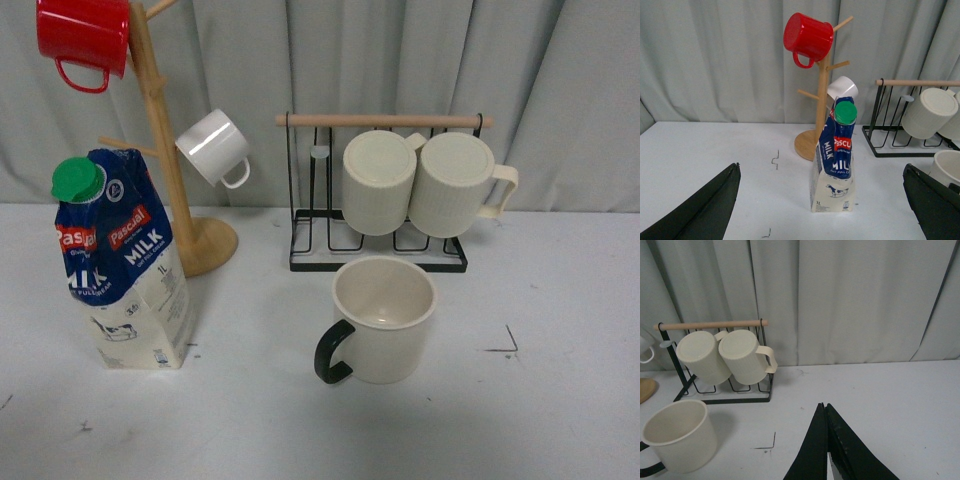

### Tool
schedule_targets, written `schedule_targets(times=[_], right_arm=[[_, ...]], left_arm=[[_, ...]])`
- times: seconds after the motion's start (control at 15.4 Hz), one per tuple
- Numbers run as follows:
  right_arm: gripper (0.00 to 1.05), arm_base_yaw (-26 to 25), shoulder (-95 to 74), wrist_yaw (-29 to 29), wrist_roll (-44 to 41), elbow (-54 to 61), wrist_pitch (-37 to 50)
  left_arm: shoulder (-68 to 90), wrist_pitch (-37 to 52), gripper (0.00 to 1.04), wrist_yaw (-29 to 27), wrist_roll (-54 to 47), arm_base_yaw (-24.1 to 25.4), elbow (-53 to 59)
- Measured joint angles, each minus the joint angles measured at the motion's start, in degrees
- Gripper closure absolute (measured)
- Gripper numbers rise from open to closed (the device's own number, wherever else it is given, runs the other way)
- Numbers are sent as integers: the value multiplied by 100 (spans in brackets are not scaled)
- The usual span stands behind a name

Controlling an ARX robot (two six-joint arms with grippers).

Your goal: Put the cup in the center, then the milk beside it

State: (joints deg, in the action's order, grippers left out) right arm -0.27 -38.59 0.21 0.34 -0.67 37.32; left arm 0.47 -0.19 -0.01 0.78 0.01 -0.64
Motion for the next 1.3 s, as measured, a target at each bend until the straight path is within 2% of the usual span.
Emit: schedule_targets(times=[0.59, 1.11, 1.17, 1.3], right_arm=[[103, 0, 2050, -2, 0, 2, -1919], [103, 0, 2981, 0, 0, 0, -2914], [103, 0, 3617, -15, -2, 0, -3773], [103, 0, 3836, -17, 0, 0, -3797]], left_arm=[[0, -2, 7, 0, 0, 0, 0], [0, -2, 7, 2, 0, 0, 0], [0, -2, 7, 0, 2, 0, 0], [0, 2, 7, 0, 2, 0, 0]])
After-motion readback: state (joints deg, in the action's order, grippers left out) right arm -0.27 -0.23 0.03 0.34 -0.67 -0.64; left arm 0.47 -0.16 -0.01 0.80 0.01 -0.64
